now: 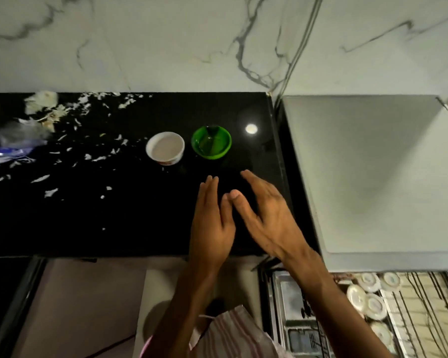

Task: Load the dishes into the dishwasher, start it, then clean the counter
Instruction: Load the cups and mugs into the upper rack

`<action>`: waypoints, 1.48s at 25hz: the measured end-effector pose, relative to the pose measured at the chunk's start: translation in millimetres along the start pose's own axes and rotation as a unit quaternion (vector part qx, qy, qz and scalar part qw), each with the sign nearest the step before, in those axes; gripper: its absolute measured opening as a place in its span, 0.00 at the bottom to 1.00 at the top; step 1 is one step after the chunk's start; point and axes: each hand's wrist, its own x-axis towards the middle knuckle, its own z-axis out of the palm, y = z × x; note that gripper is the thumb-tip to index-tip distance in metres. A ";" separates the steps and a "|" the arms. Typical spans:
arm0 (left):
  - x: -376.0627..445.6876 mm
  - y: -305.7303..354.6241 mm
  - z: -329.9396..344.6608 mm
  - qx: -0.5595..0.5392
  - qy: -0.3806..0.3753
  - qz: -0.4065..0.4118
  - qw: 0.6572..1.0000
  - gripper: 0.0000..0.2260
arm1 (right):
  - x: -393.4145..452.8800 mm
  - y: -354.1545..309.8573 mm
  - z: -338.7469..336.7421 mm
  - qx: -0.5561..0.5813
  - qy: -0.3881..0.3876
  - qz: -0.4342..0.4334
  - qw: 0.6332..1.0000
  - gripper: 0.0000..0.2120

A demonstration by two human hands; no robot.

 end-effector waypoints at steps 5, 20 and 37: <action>44.5 -56.2 -21.7 0.045 0.056 -0.051 0.996 0.21 | 57.1 -14.4 55.7 0.000 -0.073 -0.016 0.997 0.26; 164.1 -123.4 -64.7 0.105 0.061 -0.146 0.982 0.07 | 155.1 -31.5 129.9 -0.016 -0.149 0.049 0.988 0.22; 109.9 -65.0 -46.4 -0.114 -0.053 -0.030 0.992 0.39 | 102.6 7.6 66.4 0.776 0.012 0.295 0.558 0.34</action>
